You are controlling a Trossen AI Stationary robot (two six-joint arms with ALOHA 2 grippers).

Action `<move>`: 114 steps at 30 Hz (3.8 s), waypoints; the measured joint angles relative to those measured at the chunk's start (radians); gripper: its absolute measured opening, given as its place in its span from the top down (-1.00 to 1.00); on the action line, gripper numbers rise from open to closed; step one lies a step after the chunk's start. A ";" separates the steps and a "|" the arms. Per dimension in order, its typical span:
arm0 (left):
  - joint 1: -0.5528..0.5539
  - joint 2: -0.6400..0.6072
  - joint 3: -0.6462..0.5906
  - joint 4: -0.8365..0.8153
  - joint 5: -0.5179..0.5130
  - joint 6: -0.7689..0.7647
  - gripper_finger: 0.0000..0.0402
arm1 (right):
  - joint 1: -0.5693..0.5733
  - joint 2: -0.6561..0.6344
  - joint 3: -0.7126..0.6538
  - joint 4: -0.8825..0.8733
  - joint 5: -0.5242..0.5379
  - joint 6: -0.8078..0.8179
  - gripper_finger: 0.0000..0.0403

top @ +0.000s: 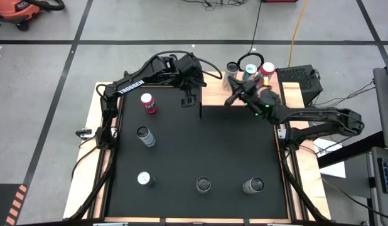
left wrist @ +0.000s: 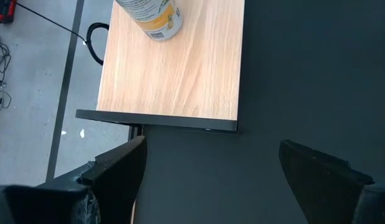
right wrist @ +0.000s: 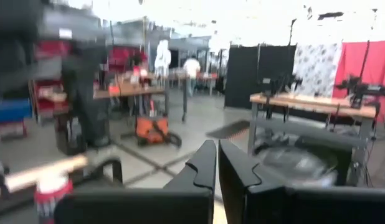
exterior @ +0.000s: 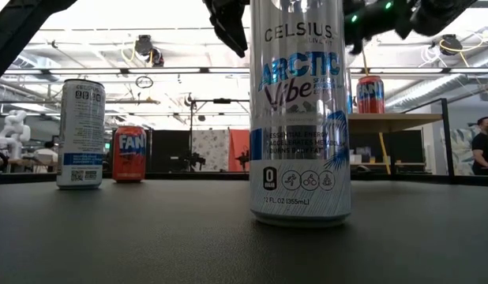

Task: Place canned beverage on shelf
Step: Put the top white yellow soda can on the shelf

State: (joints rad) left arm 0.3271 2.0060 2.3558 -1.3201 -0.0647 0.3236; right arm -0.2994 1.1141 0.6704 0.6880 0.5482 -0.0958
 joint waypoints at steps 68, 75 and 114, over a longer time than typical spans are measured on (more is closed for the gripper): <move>0.000 0.000 0.000 -0.007 0.014 -0.008 -0.79 | -0.545 0.228 0.722 -1.219 -0.579 0.289 1.00; 0.000 0.000 0.000 -0.007 0.015 -0.008 -0.79 | -0.545 0.228 0.722 -1.244 -0.606 0.285 1.00; 0.000 0.000 0.000 -0.007 0.015 -0.033 -0.79 | -0.543 0.178 0.722 -1.319 -0.634 0.263 1.00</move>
State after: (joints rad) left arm 0.3267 2.0060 2.3558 -1.3272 -0.0494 0.2911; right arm -0.8425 1.2919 1.3922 -0.6308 -0.0860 0.1677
